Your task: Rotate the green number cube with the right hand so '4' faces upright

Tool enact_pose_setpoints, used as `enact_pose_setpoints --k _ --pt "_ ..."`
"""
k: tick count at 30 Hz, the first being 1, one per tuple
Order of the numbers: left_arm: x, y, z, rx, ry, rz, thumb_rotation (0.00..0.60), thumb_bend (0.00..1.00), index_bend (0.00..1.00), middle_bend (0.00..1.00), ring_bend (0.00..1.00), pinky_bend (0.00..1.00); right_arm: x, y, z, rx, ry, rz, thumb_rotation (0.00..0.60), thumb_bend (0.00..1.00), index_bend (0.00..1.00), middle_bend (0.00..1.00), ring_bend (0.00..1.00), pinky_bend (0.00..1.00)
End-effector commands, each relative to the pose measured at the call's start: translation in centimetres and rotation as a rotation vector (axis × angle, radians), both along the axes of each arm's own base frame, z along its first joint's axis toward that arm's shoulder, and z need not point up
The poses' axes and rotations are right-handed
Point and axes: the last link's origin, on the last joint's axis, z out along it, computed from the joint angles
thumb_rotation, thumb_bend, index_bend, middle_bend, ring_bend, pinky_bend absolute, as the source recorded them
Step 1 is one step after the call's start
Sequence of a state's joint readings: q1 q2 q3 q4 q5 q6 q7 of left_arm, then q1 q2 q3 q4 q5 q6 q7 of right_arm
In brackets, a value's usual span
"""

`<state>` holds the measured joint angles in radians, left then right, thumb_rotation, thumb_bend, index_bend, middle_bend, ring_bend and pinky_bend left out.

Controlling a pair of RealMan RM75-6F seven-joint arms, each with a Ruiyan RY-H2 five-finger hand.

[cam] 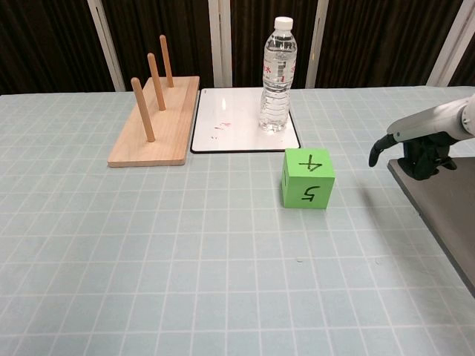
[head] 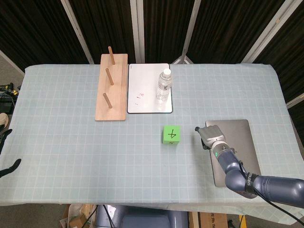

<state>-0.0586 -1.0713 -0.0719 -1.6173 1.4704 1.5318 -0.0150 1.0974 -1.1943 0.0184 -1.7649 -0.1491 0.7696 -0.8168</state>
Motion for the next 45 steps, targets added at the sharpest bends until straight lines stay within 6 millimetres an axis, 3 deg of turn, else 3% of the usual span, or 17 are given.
enact_pose_setpoints --k 1,20,45 --pt "0.0 0.0 0.0 0.0 0.001 0.002 0.6 0.31 0.12 0.0 0.0 0.0 0.5 -0.1 -0.3 0.003 -0.005 0.003 0.6 0.83 0.19 0.84 0.85 0.66" --pt "-0.1 0.1 0.1 0.001 -0.001 0.005 0.6 0.31 0.12 0.0 0.0 0.0 3.2 -0.3 -1.9 0.033 -0.053 0.027 0.6 0.83 0.19 0.84 0.85 0.66" --pt "-0.1 0.3 0.1 -0.002 0.0 0.013 0.6 0.31 0.12 0.0 0.0 0.0 4.9 -1.5 -3.5 0.04 -0.11 0.015 0.6 0.83 0.19 0.84 0.85 0.66"
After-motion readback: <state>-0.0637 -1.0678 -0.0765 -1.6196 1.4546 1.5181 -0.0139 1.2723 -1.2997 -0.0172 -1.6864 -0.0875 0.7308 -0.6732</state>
